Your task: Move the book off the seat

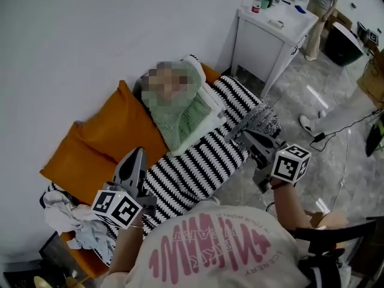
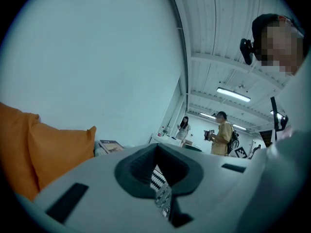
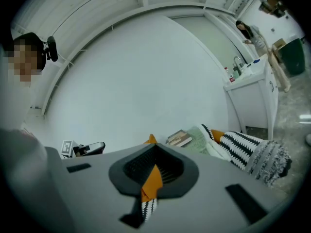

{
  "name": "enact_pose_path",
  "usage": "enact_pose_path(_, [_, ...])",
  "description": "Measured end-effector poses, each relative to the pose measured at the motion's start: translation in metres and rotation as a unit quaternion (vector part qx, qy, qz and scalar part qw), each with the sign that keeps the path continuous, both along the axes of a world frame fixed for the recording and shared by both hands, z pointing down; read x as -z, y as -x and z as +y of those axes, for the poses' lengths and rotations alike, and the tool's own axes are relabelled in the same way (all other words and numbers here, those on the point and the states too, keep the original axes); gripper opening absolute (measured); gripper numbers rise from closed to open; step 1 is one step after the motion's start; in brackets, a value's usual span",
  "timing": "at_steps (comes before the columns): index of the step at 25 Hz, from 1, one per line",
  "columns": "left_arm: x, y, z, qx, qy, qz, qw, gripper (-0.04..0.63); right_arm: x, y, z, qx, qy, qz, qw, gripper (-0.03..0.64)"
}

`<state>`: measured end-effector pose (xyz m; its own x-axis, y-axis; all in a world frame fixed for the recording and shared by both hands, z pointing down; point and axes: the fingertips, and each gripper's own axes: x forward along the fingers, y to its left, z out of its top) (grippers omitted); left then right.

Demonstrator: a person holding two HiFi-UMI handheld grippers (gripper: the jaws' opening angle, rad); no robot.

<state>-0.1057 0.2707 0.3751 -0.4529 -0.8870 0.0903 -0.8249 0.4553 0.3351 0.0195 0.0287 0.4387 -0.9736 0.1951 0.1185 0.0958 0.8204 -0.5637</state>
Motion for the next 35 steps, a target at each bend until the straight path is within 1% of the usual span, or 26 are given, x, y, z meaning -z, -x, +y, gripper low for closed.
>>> enact_pose_path(3, [0.0,0.008,-0.007,-0.001,0.007,-0.001,1.0,0.009,-0.006,0.013,-0.003,0.003,0.007,0.005,1.0,0.011])
enact_pose_path(9, [-0.001,0.029,-0.011,0.012,0.013,0.001,0.9999,0.009,-0.012,0.043,-0.011,0.016,0.015,0.016,1.0,0.011])
enact_pose_path(13, [-0.008,0.044,-0.013,0.024,0.017,0.011,0.9995,0.009,-0.014,0.065,-0.017,0.028,0.016,0.018,0.999,0.011])
enact_pose_path(18, [-0.01,0.065,-0.021,0.026,0.019,0.022,0.9992,0.009,-0.014,0.087,-0.022,0.037,0.018,0.025,0.999,0.011])
enact_pose_path(25, [-0.007,0.089,-0.048,0.013,0.015,0.017,0.9997,0.009,-0.022,0.102,-0.029,0.044,0.022,0.04,0.998,0.011])
enact_pose_path(28, [-0.012,0.099,-0.06,0.006,0.013,0.02,0.9997,0.009,-0.026,0.111,-0.031,0.052,0.016,0.048,0.997,0.011])
enact_pose_path(35, [-0.013,0.122,-0.079,-0.01,0.006,0.031,0.9995,0.009,-0.036,0.126,-0.026,0.07,0.003,0.088,0.994,0.011])
